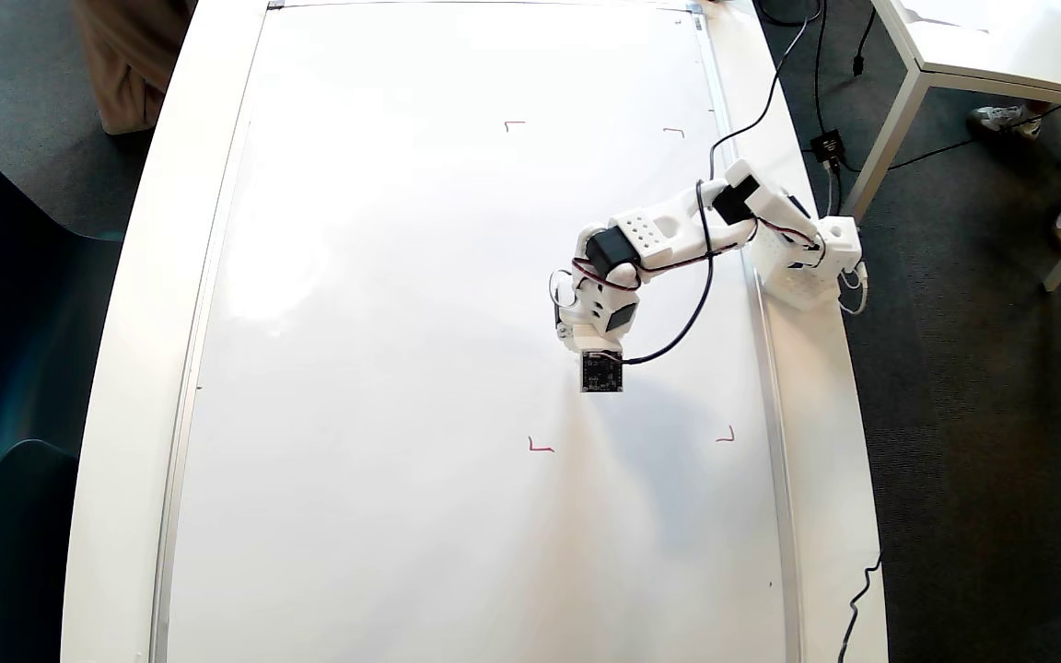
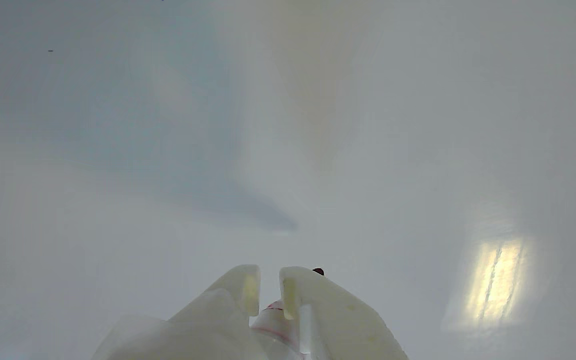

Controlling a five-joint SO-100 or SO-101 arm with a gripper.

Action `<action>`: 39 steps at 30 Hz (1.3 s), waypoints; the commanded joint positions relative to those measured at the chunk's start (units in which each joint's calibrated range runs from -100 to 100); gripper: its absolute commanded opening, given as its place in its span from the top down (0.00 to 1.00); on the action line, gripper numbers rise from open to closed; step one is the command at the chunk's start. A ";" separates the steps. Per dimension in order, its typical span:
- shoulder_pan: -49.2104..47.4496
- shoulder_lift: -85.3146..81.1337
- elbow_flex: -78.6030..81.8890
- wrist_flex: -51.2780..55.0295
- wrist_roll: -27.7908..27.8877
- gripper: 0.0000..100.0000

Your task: Draw on a whiteboard a robot head using a pen attached to the gripper

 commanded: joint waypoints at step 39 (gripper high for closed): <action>-5.82 -19.52 39.97 -6.67 -3.12 0.99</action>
